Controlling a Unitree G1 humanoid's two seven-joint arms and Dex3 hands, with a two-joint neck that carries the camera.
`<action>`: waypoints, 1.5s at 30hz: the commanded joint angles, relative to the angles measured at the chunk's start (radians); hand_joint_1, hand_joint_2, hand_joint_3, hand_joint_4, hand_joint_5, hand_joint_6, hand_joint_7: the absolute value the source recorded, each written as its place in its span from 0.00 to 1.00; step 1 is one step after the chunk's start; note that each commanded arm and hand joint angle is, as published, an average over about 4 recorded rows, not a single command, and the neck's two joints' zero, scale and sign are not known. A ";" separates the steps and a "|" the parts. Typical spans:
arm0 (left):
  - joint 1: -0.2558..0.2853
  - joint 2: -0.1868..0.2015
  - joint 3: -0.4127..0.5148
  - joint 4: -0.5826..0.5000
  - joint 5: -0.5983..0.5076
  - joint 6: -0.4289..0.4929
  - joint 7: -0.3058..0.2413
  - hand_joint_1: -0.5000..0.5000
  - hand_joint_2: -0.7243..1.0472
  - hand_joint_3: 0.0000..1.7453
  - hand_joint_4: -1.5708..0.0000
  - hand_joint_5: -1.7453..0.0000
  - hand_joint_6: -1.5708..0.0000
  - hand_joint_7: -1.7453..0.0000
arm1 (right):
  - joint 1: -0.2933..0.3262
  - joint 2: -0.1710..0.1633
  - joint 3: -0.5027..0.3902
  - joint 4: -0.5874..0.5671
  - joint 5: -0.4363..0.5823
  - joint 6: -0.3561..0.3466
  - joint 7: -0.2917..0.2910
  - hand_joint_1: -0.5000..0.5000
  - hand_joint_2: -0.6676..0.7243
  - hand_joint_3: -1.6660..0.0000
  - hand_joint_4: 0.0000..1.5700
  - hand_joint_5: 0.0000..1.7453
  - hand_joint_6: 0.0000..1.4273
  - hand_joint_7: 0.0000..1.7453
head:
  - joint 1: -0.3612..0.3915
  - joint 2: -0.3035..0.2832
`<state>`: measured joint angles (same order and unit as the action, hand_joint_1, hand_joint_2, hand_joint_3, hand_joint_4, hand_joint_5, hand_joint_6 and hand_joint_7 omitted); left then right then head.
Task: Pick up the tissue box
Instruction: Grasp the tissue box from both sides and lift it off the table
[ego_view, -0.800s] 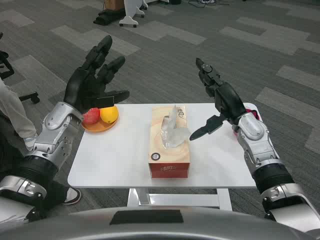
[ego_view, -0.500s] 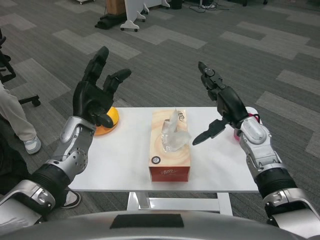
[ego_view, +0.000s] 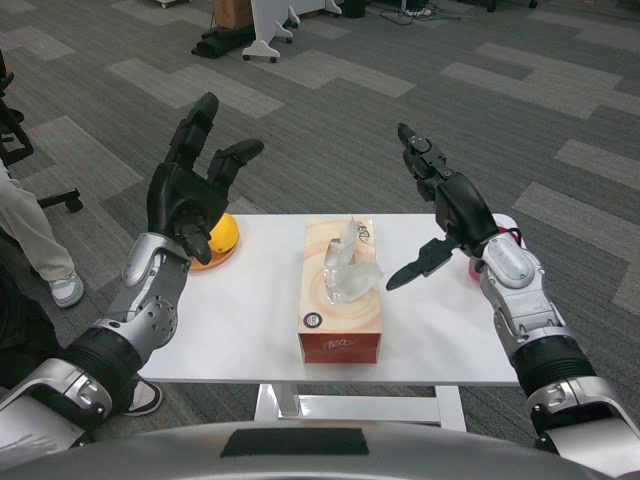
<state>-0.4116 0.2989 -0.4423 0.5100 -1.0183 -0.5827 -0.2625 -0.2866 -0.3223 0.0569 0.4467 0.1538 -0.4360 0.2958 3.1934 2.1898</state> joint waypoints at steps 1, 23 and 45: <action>-0.018 0.008 -0.003 0.012 -0.006 -0.008 0.007 1.00 0.05 0.03 1.00 0.24 1.00 0.84 | 0.000 -0.008 -0.005 0.007 0.009 -0.010 -0.003 0.35 0.59 0.90 0.00 0.06 0.00 0.00 | 0.000 0.000; -0.035 0.016 -0.145 0.174 -0.034 -0.002 0.008 1.00 0.05 0.05 1.00 0.26 1.00 0.84 | 0.001 -0.012 0.011 0.066 0.009 -0.010 -0.003 0.35 0.59 0.90 0.00 0.06 0.00 0.02 | 0.009 0.000; -0.100 0.011 -0.379 0.432 -0.132 0.009 0.023 1.00 0.05 0.05 1.00 0.35 1.00 0.88 | -0.004 -0.005 0.080 0.239 0.007 -0.010 -0.006 0.33 0.59 0.90 0.00 0.06 0.00 0.01 | 0.017 -0.004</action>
<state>-0.4823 0.2998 -0.7967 0.9215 -1.1356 -0.5793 -0.2472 -0.2802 -0.3276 0.1319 0.6669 0.1570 -0.4416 0.2955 3.2102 2.1857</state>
